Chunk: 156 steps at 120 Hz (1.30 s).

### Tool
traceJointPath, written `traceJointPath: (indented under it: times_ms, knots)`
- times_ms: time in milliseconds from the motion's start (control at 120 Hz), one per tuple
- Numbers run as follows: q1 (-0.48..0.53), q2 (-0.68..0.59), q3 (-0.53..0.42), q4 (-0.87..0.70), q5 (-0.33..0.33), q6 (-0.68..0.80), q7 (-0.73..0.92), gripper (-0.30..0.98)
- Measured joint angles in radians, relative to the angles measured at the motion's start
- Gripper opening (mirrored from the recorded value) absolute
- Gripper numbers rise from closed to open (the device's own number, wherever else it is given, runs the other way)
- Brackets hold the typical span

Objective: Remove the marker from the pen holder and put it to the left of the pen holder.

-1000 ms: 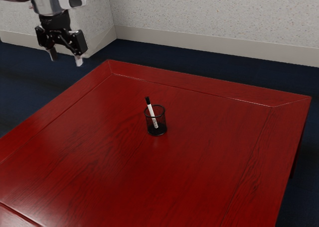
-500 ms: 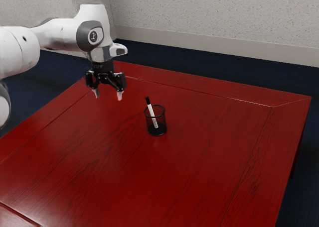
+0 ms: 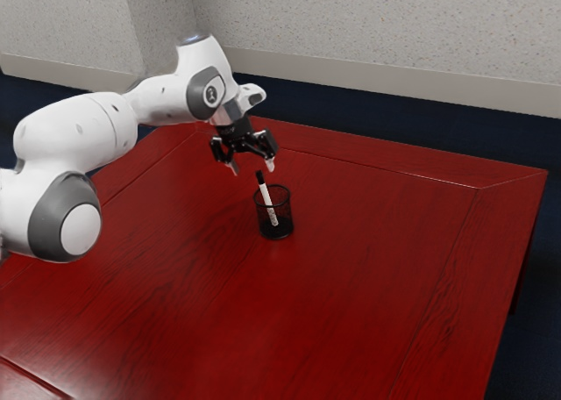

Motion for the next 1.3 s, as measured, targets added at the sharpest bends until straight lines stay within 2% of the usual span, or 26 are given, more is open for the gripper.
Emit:
traceJointPath:
  times_ms: [258, 800, 1083, 1300]
  knots:
    - [-0.02, 0.136, 0.073, 0.216, -0.06, -0.152, 0.001, 0.69]
    - [-0.06, 0.157, 0.101, 0.236, -0.067, -0.157, 0.004, 0.68]
    - [-0.06, 0.153, 0.102, 0.236, -0.067, -0.164, -0.002, 0.21]
    - [-0.063, 0.144, 0.117, 0.234, -0.067, -0.176, -0.011, 0.06]
